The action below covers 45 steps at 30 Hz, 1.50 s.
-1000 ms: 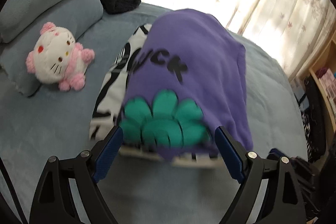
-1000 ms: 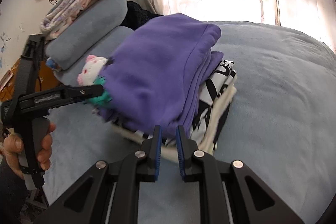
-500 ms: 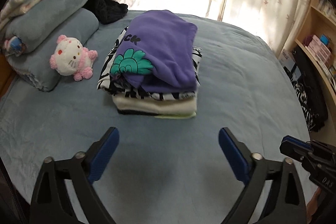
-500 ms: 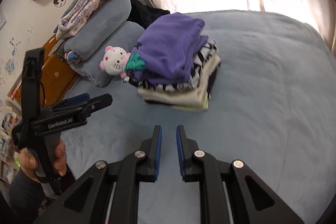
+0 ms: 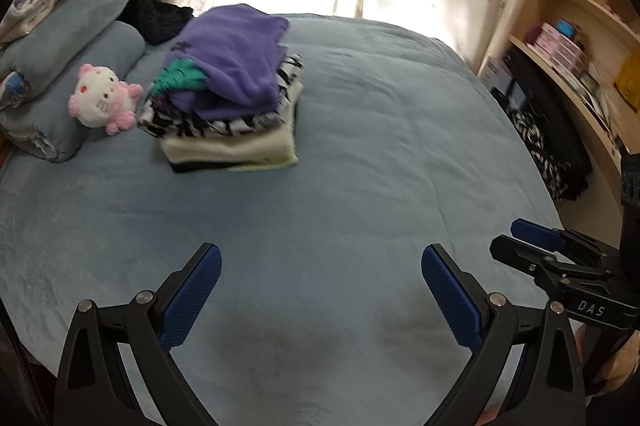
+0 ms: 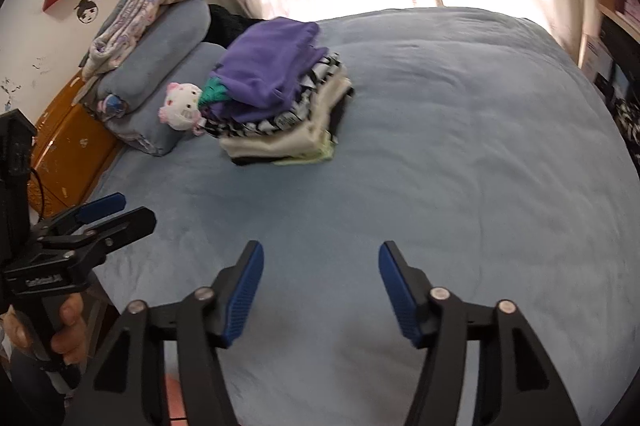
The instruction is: Fold large clothes
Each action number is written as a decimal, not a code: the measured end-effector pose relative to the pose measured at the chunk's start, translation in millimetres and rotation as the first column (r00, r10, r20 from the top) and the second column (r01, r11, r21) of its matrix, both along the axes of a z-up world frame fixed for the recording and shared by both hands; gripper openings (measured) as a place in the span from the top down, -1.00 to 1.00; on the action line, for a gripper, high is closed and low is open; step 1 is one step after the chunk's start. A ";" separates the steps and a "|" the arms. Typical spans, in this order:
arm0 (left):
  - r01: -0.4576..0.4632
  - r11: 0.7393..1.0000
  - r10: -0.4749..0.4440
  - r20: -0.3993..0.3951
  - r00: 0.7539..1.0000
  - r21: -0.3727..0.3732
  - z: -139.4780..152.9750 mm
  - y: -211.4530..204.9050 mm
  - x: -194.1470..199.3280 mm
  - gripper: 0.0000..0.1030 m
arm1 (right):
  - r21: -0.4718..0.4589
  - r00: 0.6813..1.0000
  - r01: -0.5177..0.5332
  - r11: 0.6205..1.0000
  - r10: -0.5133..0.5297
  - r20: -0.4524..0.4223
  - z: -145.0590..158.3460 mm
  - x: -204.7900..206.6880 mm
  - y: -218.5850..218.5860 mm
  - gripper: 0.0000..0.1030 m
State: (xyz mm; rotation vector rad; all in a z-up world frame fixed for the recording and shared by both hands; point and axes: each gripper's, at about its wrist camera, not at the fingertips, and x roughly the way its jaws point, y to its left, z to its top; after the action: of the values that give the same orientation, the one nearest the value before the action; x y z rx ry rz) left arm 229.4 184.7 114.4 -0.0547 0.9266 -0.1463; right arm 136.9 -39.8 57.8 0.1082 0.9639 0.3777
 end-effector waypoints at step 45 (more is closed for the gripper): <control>-0.147 0.983 0.147 0.007 0.989 0.107 -103.7 -37.6 -132.7 -0.99 | -0.047 0.976 0.215 0.975 -0.214 0.033 -83.7 -140.0 -23.1 -0.55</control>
State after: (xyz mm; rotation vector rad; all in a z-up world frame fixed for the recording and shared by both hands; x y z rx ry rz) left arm 96.6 147.1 10.7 -0.0234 0.9265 0.0405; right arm -3.1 -62.9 -25.9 0.1595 0.9238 0.1552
